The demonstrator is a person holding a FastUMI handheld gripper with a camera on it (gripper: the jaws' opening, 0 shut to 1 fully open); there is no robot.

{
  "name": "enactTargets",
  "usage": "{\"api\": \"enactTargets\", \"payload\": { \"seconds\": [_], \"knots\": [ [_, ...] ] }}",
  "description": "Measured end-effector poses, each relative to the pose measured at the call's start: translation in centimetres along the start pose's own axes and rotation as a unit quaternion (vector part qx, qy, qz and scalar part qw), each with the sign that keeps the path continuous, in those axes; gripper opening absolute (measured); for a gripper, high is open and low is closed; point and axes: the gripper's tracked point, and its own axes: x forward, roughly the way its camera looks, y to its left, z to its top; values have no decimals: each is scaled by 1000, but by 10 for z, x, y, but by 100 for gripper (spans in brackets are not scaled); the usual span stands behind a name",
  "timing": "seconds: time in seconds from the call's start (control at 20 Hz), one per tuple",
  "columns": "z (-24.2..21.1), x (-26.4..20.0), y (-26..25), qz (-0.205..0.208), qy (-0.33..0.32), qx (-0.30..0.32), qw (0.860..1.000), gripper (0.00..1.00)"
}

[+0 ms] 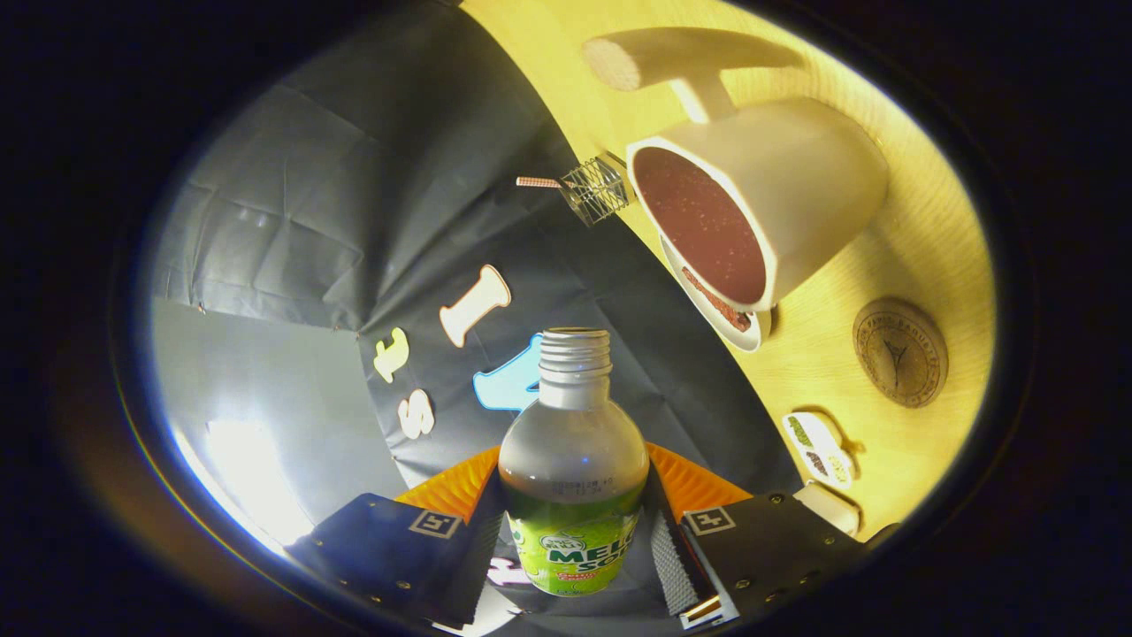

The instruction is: Take the bottle from table, then pour the juice into the cup, finally place the bottle on the coaster

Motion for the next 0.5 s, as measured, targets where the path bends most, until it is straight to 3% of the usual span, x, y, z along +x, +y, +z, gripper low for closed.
{"api": "enactTargets", "payload": {
  "seconds": [0.5],
  "knots": [
    [-6,3,12,-2,29,-83,996,76]
  ]
}}
